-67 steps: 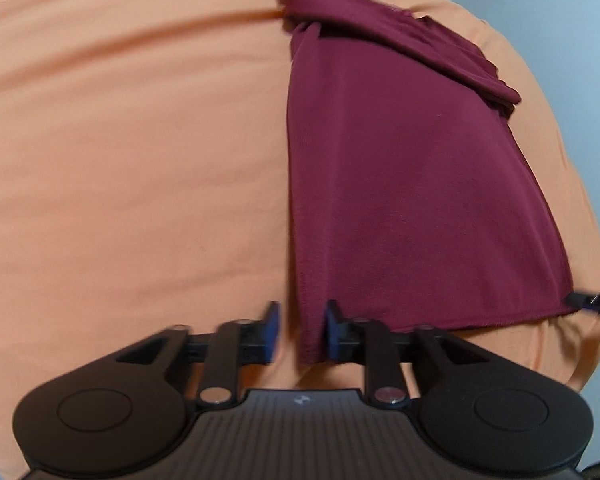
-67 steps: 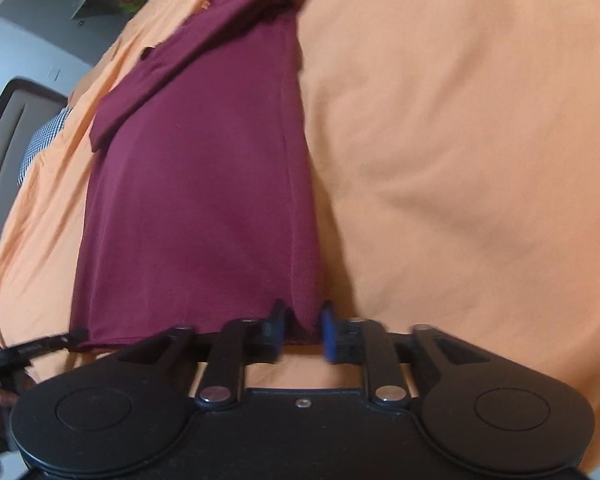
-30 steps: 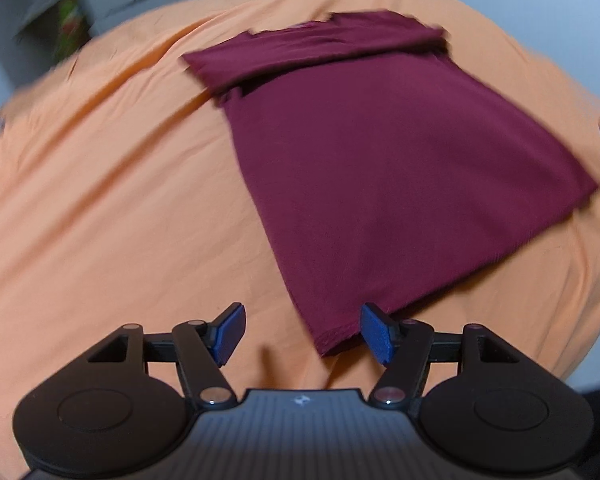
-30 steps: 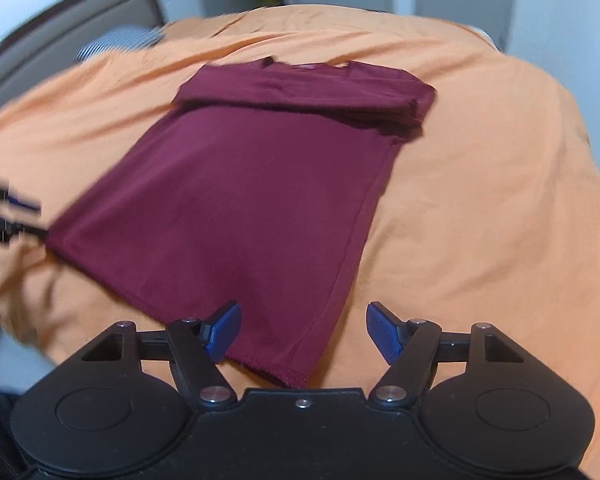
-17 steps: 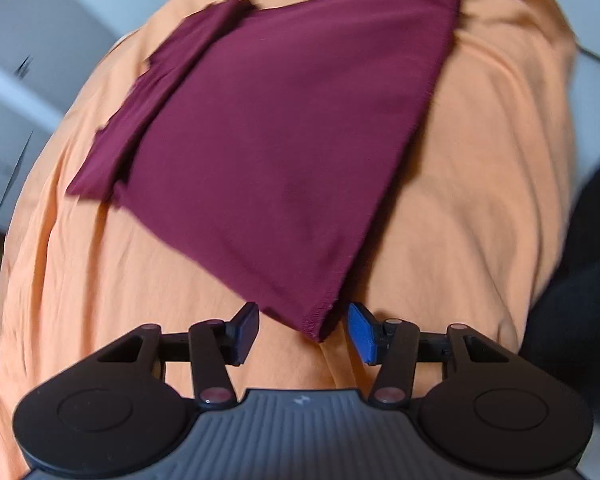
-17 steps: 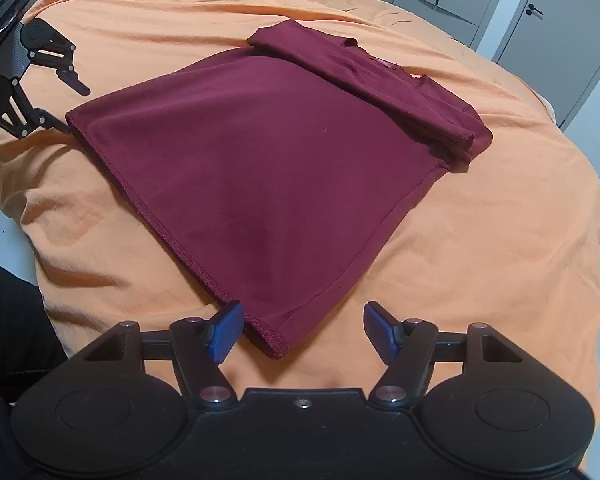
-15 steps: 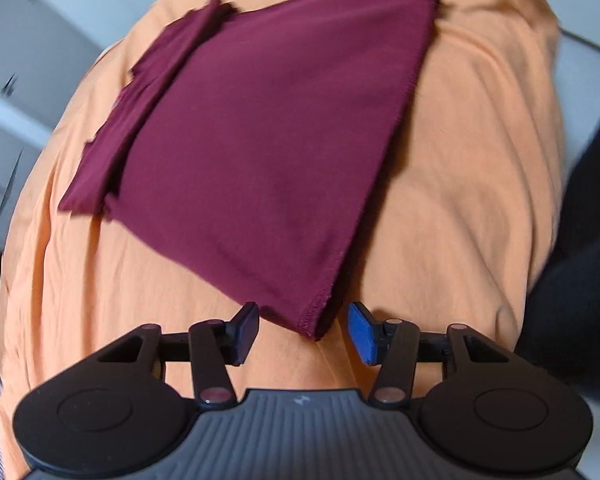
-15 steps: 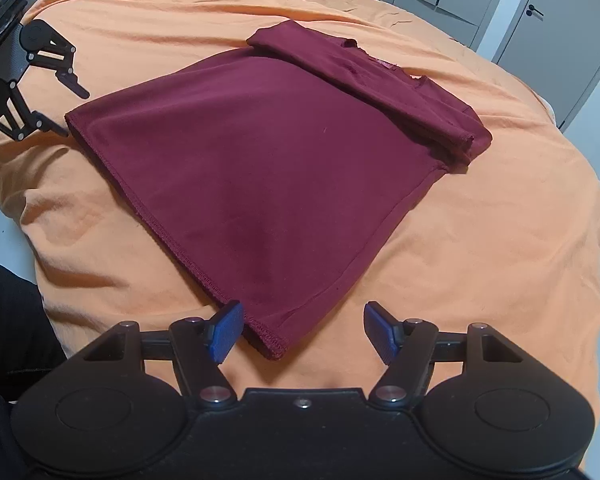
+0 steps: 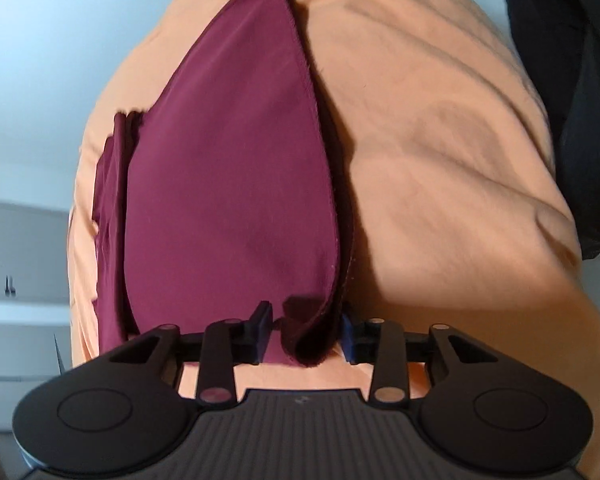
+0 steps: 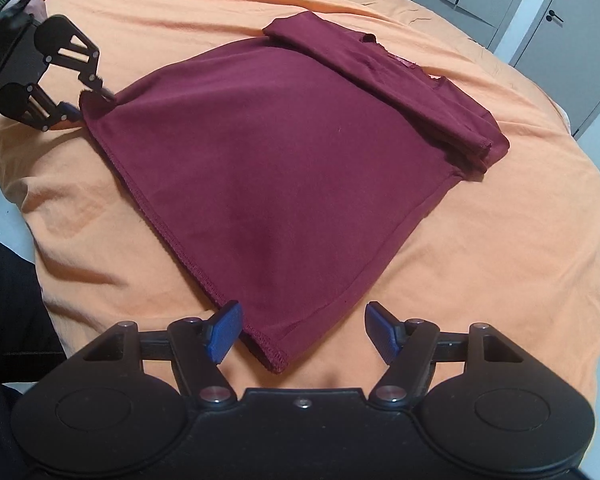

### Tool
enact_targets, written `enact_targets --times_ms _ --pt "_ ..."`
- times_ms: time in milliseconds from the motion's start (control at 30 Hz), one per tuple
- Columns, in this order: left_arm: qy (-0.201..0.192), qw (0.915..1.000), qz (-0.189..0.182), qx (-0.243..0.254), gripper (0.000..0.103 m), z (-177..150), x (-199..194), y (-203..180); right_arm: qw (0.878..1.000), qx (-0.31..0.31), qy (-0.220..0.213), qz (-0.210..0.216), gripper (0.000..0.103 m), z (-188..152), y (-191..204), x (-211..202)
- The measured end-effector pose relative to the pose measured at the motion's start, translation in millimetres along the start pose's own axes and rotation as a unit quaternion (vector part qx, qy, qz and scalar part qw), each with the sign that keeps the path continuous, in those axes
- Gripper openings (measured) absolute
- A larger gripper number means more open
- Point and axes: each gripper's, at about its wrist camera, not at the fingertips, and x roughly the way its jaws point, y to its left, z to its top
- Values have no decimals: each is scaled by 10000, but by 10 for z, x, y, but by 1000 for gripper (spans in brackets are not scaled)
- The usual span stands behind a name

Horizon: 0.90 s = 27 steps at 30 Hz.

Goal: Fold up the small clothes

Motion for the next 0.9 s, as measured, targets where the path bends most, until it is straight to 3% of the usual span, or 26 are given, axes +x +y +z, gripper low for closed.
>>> enact_targets --times_ms 133,200,300,367,400,467,533,633,667,700,767,900 --pt "-161 9990 -150 401 38 -24 15 -66 10000 59 19 8 71 54 -16 35" --pt "-126 9990 -327 286 35 -32 55 -16 10000 70 36 6 71 80 -23 53" --pt "9 9959 -791 -433 20 -55 128 220 9999 103 37 26 71 119 -38 76" --pt "38 9833 -1167 -1394 14 -78 154 488 9999 110 42 46 71 139 -39 91" --pt "31 9713 -1326 -1974 12 -115 171 642 9999 103 42 59 71 150 -41 98" --pt "-33 9367 -1488 -3170 7 -230 210 950 9999 88 25 107 70 166 -40 101" --pt "-92 8888 -1533 -4318 7 -400 275 1253 9998 83 -11 195 70 179 -52 97" --pt "-63 8065 -1643 -5679 7 -674 457 1599 9992 51 -37 391 70 200 -76 84" --pt "-53 7848 -1683 -5965 7 -739 524 1679 9991 25 -15 433 70 208 -82 87" --pt "-48 7691 -1705 -6159 7 -793 579 1758 9988 0 7 482 70 216 -84 93" --pt "-64 7532 -1751 -6340 7 -829 666 1869 9986 -74 60 528 70 242 -78 123" --pt "-77 7454 -1870 -6398 7 -883 767 1957 9975 -451 213 506 68 300 -35 234"
